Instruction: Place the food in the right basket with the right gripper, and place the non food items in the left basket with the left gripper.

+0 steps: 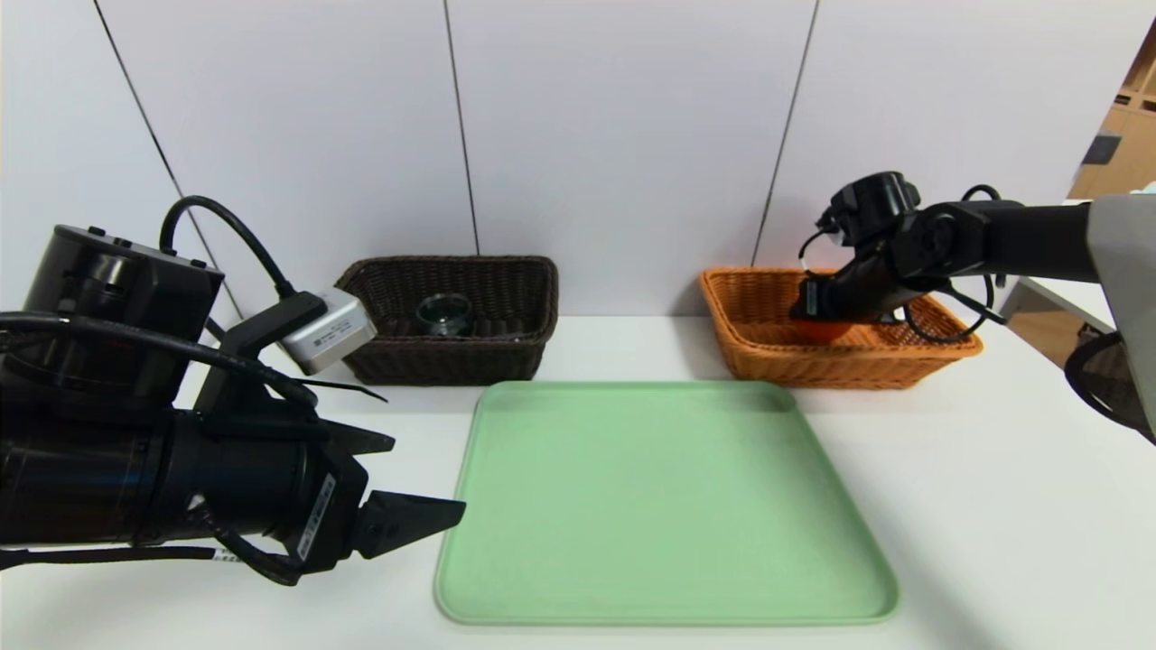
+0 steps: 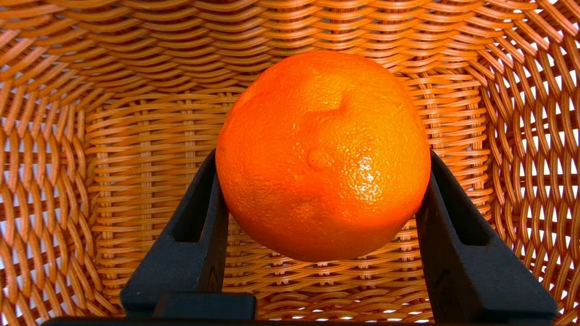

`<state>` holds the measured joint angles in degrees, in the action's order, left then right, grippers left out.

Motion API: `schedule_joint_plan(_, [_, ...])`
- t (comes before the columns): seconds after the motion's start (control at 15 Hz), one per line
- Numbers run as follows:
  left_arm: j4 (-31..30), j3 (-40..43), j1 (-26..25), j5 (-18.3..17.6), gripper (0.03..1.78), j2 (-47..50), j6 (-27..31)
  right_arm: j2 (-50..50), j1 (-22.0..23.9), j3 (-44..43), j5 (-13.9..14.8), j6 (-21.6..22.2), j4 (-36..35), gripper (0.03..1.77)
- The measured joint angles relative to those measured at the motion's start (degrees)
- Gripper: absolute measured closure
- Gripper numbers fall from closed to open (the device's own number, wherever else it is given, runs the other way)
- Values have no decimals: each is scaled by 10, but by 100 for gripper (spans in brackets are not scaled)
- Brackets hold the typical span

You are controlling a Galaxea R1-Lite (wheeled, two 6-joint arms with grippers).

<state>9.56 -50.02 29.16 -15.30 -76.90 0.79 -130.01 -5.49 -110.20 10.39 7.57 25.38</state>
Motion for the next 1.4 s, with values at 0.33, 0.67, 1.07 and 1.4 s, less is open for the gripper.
schedule_joint_plan(0.33, [0,0,0,0,12,0,1,-7,0,-9,-3,-4,18,67])
schedule_joint_plan(0.67, [0,-2,0,0,12,1,1,-2,0,-12,-7,-6,40,63])
schedule_joint_plan(1.07, [0,-2,0,0,12,4,1,9,5,-14,-19,-2,31,34])
schedule_joint_plan(1.4, [0,-1,0,0,12,8,1,24,6,-14,-18,-1,31,22])
